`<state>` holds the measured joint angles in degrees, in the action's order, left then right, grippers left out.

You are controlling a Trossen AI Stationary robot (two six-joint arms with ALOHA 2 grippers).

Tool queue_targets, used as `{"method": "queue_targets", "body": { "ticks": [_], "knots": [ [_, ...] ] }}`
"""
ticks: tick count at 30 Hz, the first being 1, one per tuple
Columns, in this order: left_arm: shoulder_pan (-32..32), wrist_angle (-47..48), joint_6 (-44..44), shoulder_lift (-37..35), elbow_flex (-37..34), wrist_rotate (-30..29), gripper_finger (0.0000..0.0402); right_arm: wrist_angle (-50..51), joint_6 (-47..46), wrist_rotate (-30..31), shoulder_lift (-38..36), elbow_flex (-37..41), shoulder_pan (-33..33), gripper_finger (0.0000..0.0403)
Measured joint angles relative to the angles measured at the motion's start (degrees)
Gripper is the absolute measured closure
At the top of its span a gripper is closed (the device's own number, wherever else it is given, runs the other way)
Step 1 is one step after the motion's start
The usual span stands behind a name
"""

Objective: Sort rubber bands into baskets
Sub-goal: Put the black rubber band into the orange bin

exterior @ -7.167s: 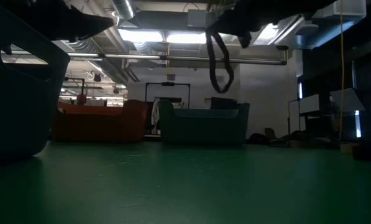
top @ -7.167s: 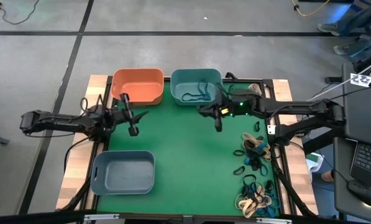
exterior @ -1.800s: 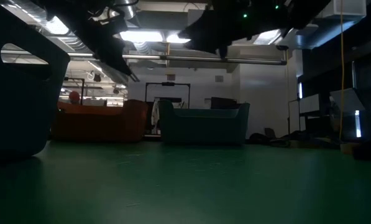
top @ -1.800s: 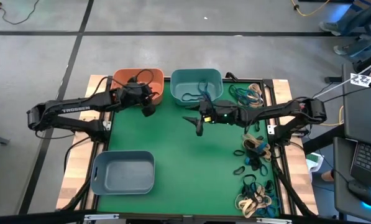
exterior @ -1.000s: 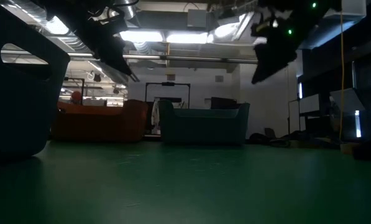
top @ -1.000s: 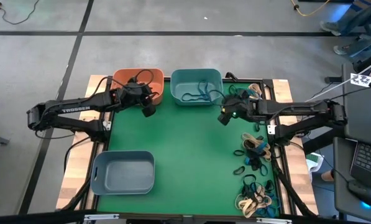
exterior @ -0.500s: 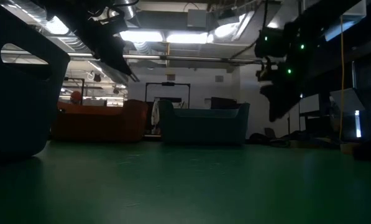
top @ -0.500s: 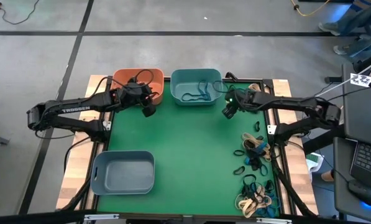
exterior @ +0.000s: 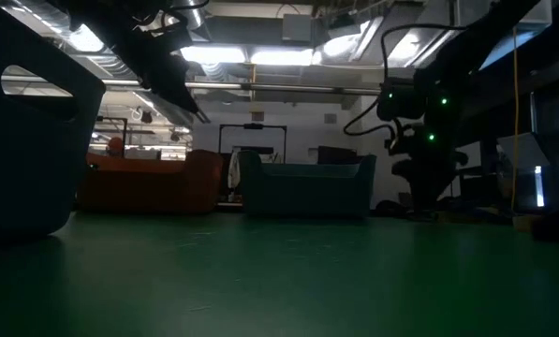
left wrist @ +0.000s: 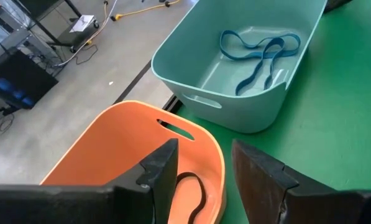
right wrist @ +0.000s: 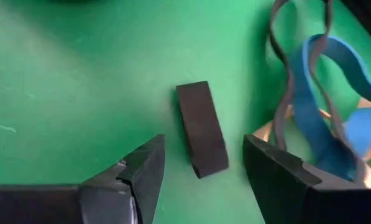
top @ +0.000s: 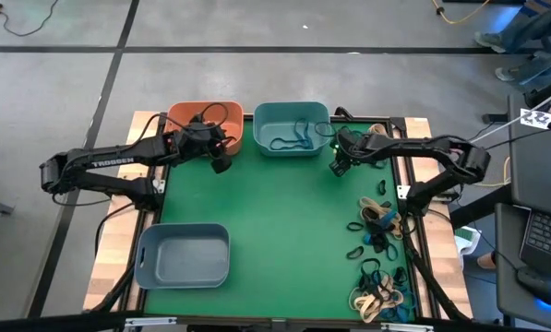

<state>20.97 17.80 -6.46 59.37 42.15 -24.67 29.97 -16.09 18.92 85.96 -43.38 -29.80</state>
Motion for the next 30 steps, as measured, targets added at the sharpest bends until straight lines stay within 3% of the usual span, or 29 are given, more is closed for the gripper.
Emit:
{"method": "queue_targets", "body": {
  "ticks": [8,19,23,30],
  "knots": [
    [0.0,0.0,0.04,0.0,0.0,0.0,0.0253,-0.16,0.04,6.82,4.33,0.0,0.04,0.0202],
    [0.0,0.0,0.07,0.0,0.0,0.0,0.0253,0.16,1.53,7.71,3.94,-0.02,1.23,0.0392],
    [0.0,0.0,0.09,0.0,-0.02,0.0,0.0253,0.27,1.48,8.95,2.17,-0.02,4.63,0.038],
    [0.07,-0.36,0.37,0.0,-0.02,0.0,0.0253,0.09,1.28,3.22,-3.96,-1.02,12.94,0.0398]
  ]
}}
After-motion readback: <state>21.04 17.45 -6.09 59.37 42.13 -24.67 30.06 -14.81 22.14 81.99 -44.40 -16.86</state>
